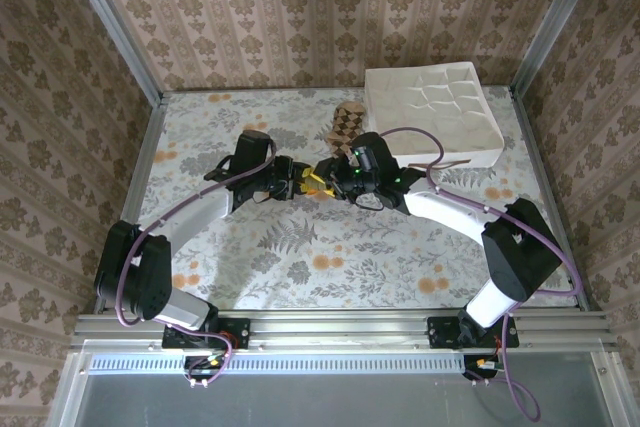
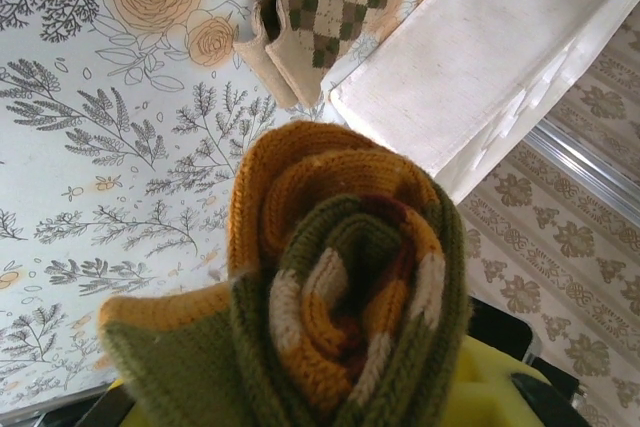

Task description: Roll the socks

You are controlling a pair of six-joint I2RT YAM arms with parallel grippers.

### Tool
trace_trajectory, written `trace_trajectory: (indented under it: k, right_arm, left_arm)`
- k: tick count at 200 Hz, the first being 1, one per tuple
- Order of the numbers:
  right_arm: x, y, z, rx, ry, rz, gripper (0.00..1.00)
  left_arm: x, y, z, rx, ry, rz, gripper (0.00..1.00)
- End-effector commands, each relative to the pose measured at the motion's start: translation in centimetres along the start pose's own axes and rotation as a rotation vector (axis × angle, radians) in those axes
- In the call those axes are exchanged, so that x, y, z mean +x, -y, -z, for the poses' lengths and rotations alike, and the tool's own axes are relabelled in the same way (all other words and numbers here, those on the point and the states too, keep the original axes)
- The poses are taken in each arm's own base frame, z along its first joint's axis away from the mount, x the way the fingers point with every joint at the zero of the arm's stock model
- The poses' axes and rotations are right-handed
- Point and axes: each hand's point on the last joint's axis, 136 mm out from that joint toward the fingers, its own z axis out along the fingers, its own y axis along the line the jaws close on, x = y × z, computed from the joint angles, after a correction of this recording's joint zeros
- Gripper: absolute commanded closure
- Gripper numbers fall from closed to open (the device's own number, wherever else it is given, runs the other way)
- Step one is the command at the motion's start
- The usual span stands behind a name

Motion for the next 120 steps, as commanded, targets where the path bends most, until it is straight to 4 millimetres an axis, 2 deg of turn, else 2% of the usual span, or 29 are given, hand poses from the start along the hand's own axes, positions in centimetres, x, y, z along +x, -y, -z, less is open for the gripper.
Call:
trace_trajectory:
  k: [1, 8, 22, 33, 53, 78, 120]
  right_arm:
    - [-0.9, 0.0, 0.7, 0.029, 0.053, 0.010, 0.78]
    - [-1.0, -0.1, 1.0, 0.033, 0.061, 0.010, 0.84]
    - [-1.2, -0.2, 1.5, 0.036, 0.077, 0.006, 0.93]
    - [-1.1, -0.3, 1.8, 0.038, 0.085, -0.004, 1.00]
    - [-1.0, -0.7, 2.6, 0.034, 0.100, -0.023, 1.00]
    - [-0.8, -1.1, 3.3, 0.036, 0.104, -0.066, 1.00]
    - [-0.8, -2.1, 4.2, 0.013, 0.121, -0.095, 1.00]
  left_arm:
    - [4.5, 1.3, 1.0, 0.042, -0.141, -0.062, 1.00]
    - [4.6, 1.3, 1.1, 0.046, -0.141, -0.069, 0.97]
    - [4.2, 1.3, 1.1, 0.048, -0.118, -0.076, 0.75]
    - [3.9, 1.3, 1.2, 0.053, -0.100, -0.086, 0.62]
    - [3.6, 1.4, 1.1, 0.059, -0.080, -0.110, 0.47]
    - [3.3, 1.7, 0.7, 0.072, -0.053, -0.136, 0.40]
    - [3.9, 1.9, -1.0, 0.083, -0.067, -0.145, 0.38]
